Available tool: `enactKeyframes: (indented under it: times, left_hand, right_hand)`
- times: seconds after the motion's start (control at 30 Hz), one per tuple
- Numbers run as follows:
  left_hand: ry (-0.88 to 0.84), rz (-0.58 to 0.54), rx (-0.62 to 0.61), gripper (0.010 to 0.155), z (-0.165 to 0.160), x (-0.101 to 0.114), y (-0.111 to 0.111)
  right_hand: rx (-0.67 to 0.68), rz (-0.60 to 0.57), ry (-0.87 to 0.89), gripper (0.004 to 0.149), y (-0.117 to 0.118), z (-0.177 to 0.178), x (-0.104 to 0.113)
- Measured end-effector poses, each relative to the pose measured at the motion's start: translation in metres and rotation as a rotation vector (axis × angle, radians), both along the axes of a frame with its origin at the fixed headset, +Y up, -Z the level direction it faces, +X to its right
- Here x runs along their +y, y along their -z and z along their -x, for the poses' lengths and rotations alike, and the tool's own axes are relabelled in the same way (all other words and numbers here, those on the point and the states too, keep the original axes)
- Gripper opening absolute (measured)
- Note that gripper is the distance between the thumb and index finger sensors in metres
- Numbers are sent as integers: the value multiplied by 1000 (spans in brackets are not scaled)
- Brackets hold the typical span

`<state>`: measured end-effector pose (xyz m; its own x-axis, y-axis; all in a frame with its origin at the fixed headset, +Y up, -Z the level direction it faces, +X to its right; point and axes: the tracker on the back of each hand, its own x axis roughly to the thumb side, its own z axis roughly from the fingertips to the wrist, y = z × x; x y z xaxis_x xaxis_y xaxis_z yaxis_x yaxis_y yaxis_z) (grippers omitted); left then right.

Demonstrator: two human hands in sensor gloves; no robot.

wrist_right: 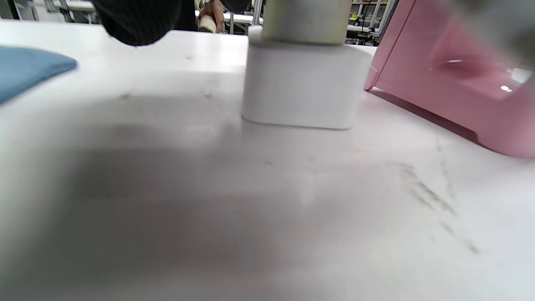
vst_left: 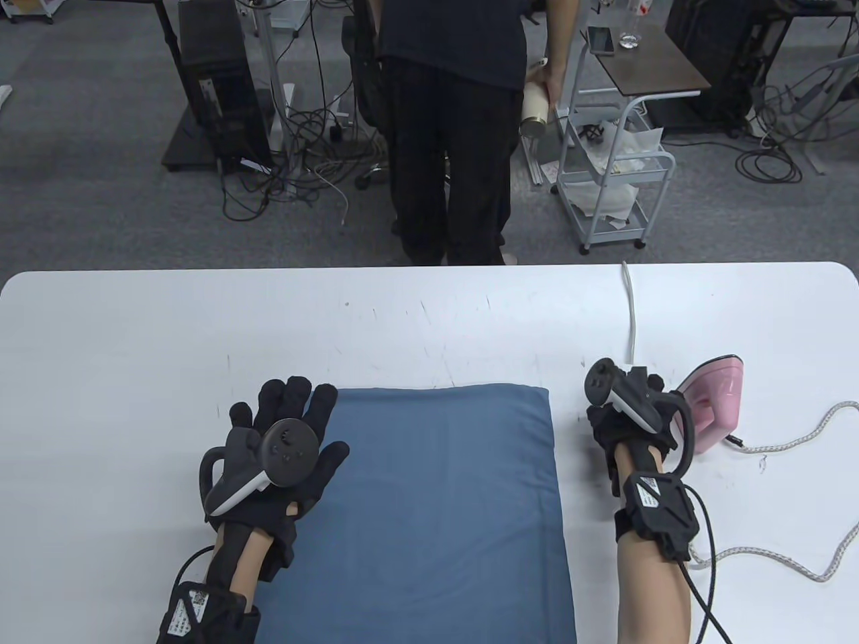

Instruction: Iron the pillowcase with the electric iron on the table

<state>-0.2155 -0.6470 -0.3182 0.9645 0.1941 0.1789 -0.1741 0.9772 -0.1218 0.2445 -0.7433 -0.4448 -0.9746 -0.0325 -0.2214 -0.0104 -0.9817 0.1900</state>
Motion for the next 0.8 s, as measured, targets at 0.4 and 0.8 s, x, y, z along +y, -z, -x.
enactKeyframes:
  times: [0.4,0.8]
  left_hand:
    - [-21,4,3,75,2,1,-1]
    - [-23,-28,22,75,3,2,-4]
  right_hand:
    - [258,-302,273,84,-99,50,93]
    - [465,-343,194,89,-141,101,107]
